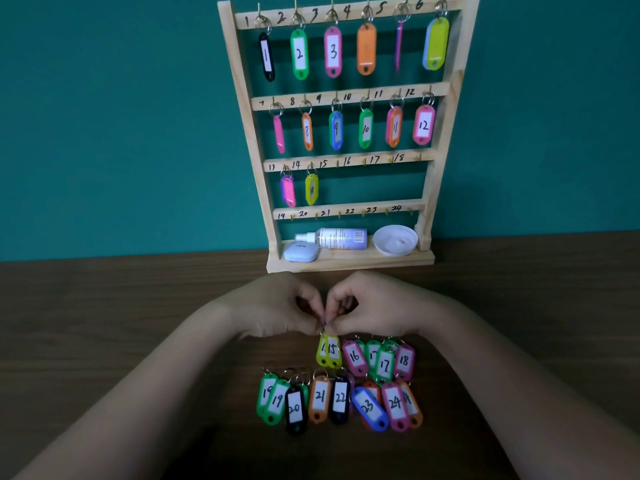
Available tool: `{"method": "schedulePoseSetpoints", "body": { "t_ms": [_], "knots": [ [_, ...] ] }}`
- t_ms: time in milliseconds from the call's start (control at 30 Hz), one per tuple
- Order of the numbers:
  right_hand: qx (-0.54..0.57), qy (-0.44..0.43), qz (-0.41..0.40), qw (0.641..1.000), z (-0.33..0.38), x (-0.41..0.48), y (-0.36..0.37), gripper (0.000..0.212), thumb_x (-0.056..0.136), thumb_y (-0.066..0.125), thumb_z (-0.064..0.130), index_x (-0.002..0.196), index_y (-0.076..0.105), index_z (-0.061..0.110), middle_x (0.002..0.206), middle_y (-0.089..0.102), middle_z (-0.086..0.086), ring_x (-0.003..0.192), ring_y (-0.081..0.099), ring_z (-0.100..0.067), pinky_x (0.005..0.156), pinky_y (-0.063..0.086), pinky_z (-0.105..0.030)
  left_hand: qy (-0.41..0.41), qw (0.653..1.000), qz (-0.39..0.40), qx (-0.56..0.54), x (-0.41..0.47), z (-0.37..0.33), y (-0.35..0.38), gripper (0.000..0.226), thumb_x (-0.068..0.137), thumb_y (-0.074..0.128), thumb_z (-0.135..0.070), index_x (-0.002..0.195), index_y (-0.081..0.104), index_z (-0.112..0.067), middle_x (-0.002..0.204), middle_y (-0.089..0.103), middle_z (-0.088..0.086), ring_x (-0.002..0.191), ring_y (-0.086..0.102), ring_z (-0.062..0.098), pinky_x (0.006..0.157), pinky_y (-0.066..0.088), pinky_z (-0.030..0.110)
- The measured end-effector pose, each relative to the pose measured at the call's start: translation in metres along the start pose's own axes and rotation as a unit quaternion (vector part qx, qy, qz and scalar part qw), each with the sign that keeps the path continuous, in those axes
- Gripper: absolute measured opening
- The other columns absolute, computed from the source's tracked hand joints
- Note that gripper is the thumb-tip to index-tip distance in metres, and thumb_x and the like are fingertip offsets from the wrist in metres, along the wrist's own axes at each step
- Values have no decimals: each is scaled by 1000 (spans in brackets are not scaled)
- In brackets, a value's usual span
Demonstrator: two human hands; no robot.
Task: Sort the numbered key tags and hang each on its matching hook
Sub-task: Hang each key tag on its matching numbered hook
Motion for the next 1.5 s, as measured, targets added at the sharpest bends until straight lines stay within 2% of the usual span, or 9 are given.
{"method": "schedulePoseSetpoints", "body": {
  "t_ms": [200,367,533,633,767,900,1133,1300,1500],
  "knots": [
    [63,-17,-65,996,-4,-1,-10,2,95,79,30,95,81,30,94,77,14,91,69,-1,84,52,-25,11,998,-42,-51,-1,-3,-18,6,85,85,-28,90,81,-29,90,77,-4,79,62,2,78,48,19],
    [105,-13,-123,987,-6,1,-14,5,100,74,32,99,78,29,98,76,11,94,70,-5,89,57,-32,24,992,-87,-84,3,-7,-25,7,87,80,-16,87,79,-23,73,70,-10,68,59,2,64,45,11],
    [91,-7,-129,987,-7,1,-13,12,107,62,39,101,69,31,94,69,13,85,62,-1,82,50,-33,34,988,-110,-106,7,-11,-28,5,90,78,-14,90,77,-19,88,75,1,75,61,3,71,49,18],
    [98,-9,-132,986,-7,3,-12,14,109,59,40,98,64,34,89,65,14,83,58,-2,80,47,-36,38,983,-123,-129,11,-11,-26,3,92,76,-12,90,75,-15,76,71,1,72,60,7,71,49,24],
    [113,-9,-182,977,-9,6,-13,17,110,57,40,98,65,30,94,67,-7,82,56,-15,77,45,-40,41,976,-168,-133,15,-14,-21,4,92,76,-14,90,73,-13,75,76,4,68,64,7,68,49,21],
    [144,-7,-215,966,-10,7,-13,14,110,57,36,101,66,31,96,72,0,90,68,-15,83,54,-43,42,968,-215,-126,21,-19,-12,6,92,75,-16,87,71,-15,74,77,2,67,63,7,73,51,29],
    [231,-31,-251,939,-11,6,-16,8,107,64,23,111,72,22,102,80,11,98,73,-1,86,53,-20,35,958,-243,-149,26,-22,-13,7,93,75,-19,88,72,-17,74,78,0,74,71,14,80,57,38],
    [199,-41,-284,937,-11,5,-20,9,106,66,23,113,72,22,97,79,14,94,73,0,77,51,-9,16,952,-269,-142,30,-20,-23,7,90,77,-24,86,72,-20,74,78,-5,75,74,14,75,57,35],
    [168,-51,-307,935,-10,5,-23,6,106,66,24,110,71,22,93,77,9,91,72,-6,79,54,-22,35,920,-347,-180,38,-26,-38,4,88,71,-20,84,72,-22,77,78,-6,77,76,12,72,54,33]
  ]
}}
Point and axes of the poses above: each hand's wrist, its own x-axis towards the middle knuckle, its own y-axis out of the palm, z = x × y, the point moved 2 cm from there along x, towards the middle knuckle
